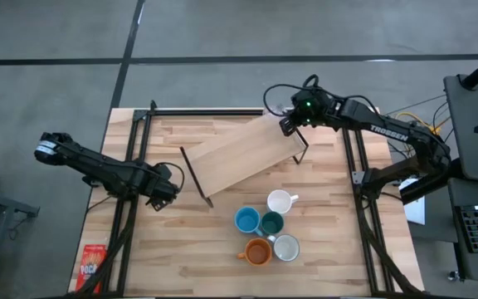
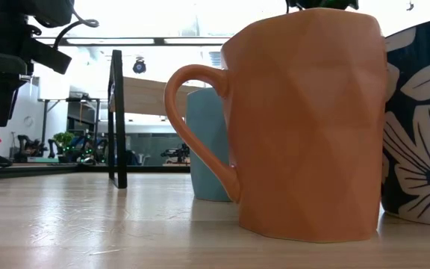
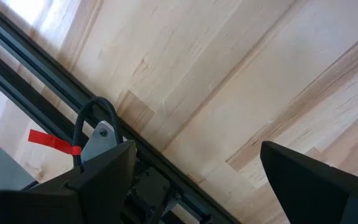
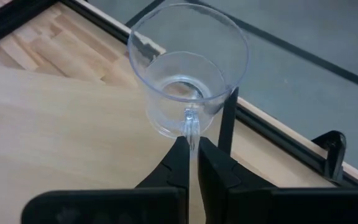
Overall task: Stack small to large cups/mugs on shelf
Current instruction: Put the transparent mug on the shelf, then put the white mug on the shelf
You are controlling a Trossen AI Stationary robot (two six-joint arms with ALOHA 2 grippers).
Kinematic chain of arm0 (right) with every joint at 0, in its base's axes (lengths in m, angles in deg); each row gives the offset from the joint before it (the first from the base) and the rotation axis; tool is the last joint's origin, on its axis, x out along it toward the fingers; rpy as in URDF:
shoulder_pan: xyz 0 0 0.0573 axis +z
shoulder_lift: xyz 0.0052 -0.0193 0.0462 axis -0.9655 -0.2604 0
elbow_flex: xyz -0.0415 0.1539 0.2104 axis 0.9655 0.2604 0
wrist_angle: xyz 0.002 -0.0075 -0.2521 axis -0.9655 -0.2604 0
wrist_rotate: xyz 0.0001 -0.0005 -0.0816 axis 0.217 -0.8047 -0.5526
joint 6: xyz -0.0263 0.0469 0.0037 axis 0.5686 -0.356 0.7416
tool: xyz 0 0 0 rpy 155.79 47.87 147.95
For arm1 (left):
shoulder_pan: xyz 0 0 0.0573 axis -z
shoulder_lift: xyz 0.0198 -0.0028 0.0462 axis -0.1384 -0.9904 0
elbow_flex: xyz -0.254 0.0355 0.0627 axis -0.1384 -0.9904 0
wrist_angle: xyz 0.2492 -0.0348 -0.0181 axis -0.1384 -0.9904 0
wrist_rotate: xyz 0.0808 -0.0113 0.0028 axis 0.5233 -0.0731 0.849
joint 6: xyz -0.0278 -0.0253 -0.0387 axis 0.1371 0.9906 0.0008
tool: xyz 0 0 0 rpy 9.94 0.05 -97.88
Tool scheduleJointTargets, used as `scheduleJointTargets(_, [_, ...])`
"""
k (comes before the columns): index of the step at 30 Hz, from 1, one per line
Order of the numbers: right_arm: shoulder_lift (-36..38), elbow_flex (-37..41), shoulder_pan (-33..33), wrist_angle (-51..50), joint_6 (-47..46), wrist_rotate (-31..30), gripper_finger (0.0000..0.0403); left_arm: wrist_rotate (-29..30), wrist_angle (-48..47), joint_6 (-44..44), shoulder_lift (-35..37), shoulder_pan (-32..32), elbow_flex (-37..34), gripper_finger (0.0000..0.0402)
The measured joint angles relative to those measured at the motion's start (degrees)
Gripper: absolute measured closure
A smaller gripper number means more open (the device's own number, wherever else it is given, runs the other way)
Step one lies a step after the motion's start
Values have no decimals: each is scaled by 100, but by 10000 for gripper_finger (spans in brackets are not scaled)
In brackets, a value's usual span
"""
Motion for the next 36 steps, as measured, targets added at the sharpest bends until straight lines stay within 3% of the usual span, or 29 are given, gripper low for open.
scheduleJointTargets(22, [-80, 2, -2, -212, 0, -14, 389, 19, 0, 0, 0, 0, 0, 71])
scheduleJointTargets(36, [-80, 0, -4, -254, 197, -20, 266, 17, 1, 0, 0, 0, 0, 71])
